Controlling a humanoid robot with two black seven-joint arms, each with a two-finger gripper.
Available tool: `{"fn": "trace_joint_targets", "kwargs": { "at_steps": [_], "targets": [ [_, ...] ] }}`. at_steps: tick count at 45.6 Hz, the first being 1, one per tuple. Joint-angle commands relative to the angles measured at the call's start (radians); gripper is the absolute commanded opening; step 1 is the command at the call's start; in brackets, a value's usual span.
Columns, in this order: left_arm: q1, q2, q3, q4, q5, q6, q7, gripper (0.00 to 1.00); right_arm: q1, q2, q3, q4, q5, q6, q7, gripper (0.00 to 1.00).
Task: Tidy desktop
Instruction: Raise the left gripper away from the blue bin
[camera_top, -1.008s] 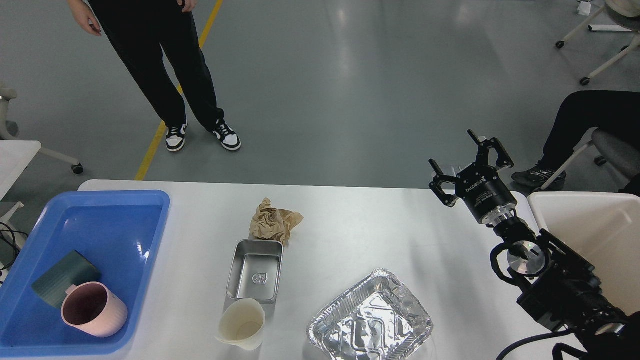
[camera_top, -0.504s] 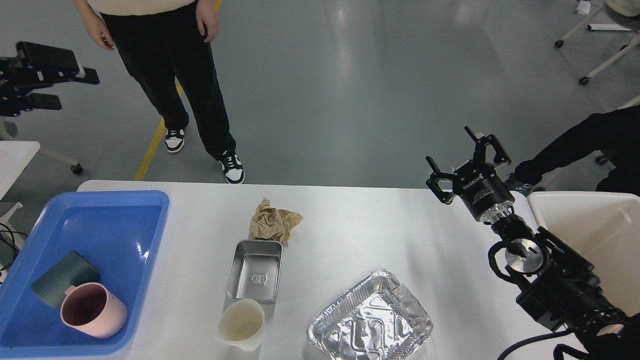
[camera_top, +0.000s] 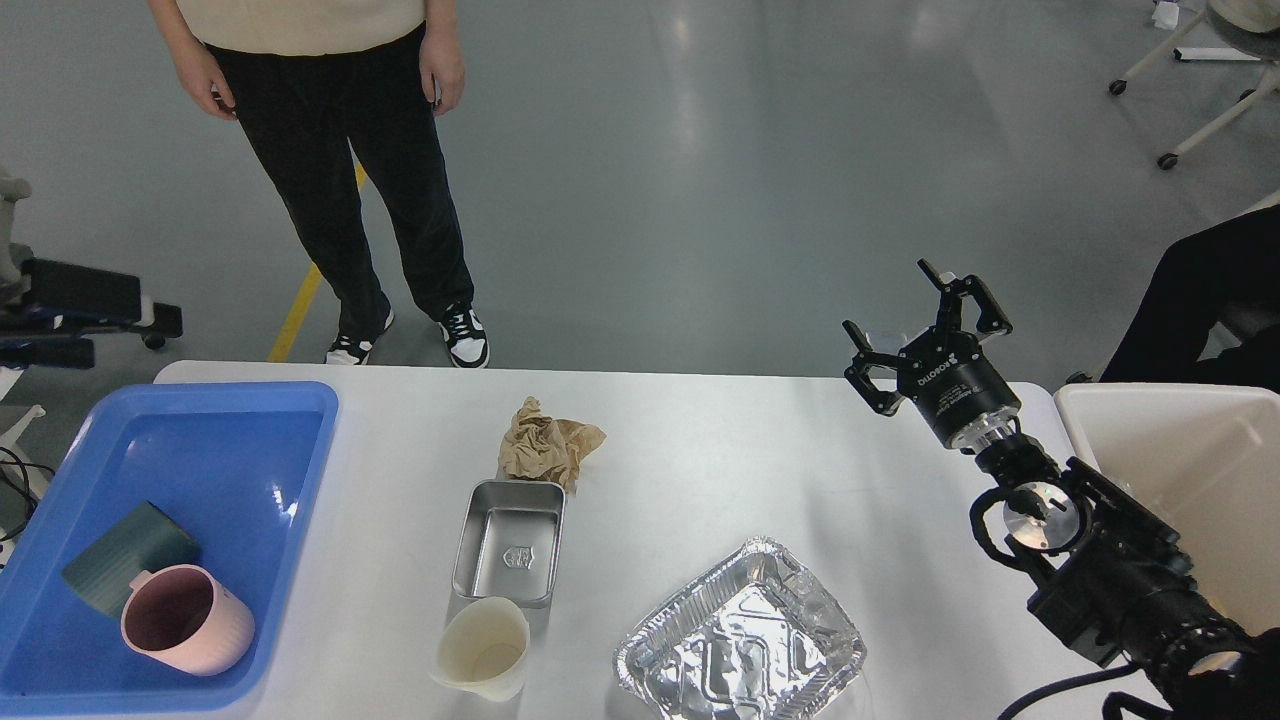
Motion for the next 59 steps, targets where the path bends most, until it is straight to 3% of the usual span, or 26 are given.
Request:
{"fn": "trace_joint_targets", "kwargs": {
  "at_steps": [1, 4, 5, 9, 12, 14, 22, 31, 37, 51, 59],
  "targets": [
    [0.032, 0.208, 0.055, -0.106, -0.035, 0.000, -0.148, 0.94, 0.000, 0.002, 0.000, 0.006, -0.001, -0.008, 0.000, 1.00],
    [0.030, 0.299, 0.080, -0.113, -0.038, 0.000, -0.239, 0.93, 0.000, 0.002, 0.000, 0.006, -0.001, -0.012, 0.000, 1.00],
    [0.029, 0.360, 0.088, -0.113, -0.038, 0.000, -0.300, 0.93, 0.000, 0.002, 0.000, 0.009, -0.002, -0.012, 0.000, 1.00],
    [0.017, 0.452, 0.114, -0.107, -0.035, 0.000, -0.403, 0.93, -0.002, -0.001, 0.000, 0.020, -0.013, -0.014, 0.000, 1.00],
    [-0.017, 0.515, 0.164, -0.107, -0.031, 0.000, -0.457, 0.93, -0.002, -0.001, 0.000, 0.020, -0.016, -0.014, 0.000, 1.00],
    [-0.066, 0.547, 0.209, -0.107, -0.031, 0.000, -0.463, 0.93, -0.002, -0.001, 0.000, 0.022, -0.016, -0.014, 0.000, 1.00],
    [-0.411, 0.598, 0.449, -0.107, 0.004, 0.000, -0.435, 0.93, -0.002, 0.001, 0.000, 0.026, -0.016, -0.015, 0.000, 1.00],
    [-0.767, 0.610, 0.672, -0.084, 0.012, 0.000, -0.228, 0.93, -0.002, 0.001, 0.000, 0.029, -0.016, -0.023, 0.000, 1.00],
    [-0.887, 0.581, 0.792, -0.068, 0.014, 0.000, -0.159, 0.93, 0.000, 0.010, 0.000, 0.029, -0.016, -0.023, -0.002, 1.00],
    [-0.941, 0.471, 0.910, -0.039, 0.021, 0.000, -0.144, 0.92, -0.002, 0.011, 0.000, 0.037, -0.016, -0.027, -0.002, 1.00],
    [-0.935, 0.296, 1.085, -0.039, 0.017, 0.000, -0.147, 0.91, -0.011, 0.015, 0.000, 0.054, -0.017, -0.032, -0.002, 1.00]
  ]
}}
